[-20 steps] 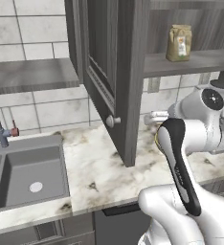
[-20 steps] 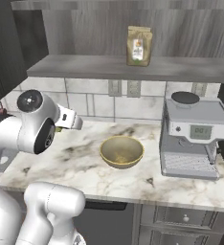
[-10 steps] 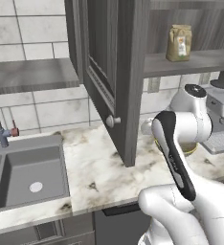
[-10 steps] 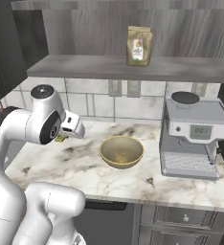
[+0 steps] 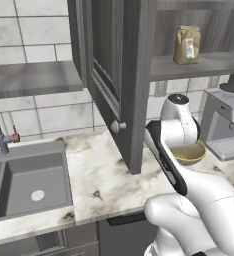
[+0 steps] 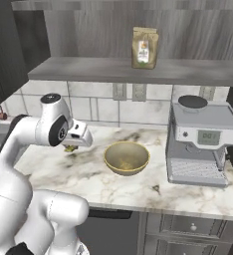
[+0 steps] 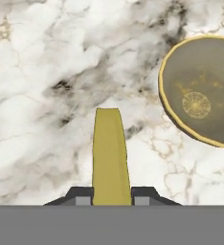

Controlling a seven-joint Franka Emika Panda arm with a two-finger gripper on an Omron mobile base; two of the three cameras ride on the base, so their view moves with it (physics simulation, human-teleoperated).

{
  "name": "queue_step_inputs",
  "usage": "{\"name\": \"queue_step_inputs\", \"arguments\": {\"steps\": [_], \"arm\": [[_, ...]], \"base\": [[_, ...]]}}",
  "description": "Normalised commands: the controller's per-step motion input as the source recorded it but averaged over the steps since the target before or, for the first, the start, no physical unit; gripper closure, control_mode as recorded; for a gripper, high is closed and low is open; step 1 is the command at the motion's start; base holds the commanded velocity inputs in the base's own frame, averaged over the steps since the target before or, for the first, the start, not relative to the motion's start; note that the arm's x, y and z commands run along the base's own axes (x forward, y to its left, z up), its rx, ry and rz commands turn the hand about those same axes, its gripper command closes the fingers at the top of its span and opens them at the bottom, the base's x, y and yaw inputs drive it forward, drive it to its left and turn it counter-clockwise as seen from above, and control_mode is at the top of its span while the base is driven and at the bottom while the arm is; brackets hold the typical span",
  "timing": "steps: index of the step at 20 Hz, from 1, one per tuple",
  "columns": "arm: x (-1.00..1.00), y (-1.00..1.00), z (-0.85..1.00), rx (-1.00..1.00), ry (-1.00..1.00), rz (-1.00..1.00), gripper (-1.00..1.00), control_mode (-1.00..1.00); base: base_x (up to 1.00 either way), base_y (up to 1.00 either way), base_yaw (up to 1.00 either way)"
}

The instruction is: Pick the egg and butter from the fridge and place them by the bowl for mixing.

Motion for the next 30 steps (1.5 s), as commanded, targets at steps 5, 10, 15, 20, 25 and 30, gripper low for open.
{"name": "queue_step_inputs", "arguments": {"steps": [5, 10, 15, 20, 25, 30], "arm": [[0.4, 0.0, -0.46, -0.09, 0.01, 0.0, 1.0, -1.0], [0.32, 0.0, -0.54, -0.09, 0.0, 0.0, 1.0, -1.0], [0.27, -0.01, -0.46, -0.07, 0.0, 0.0, 1.0, -1.0], [0.07, -0.03, -0.44, -0.06, 0.0, 0.02, 1.0, -1.0], [0.0, -0.35, -0.16, 0.01, -0.02, 0.04, 1.0, -1.0], [0.0, -0.4, -0.01, 0.01, -0.05, 0.04, 1.0, -1.0]], "base": [[0.0, 0.0, 0.0], [0.0, 0.0, 0.0], [0.0, 0.0, 0.0], [0.0, 0.0, 0.0], [0.0, 0.0, 0.0], [0.0, 0.0, 0.0]]}}
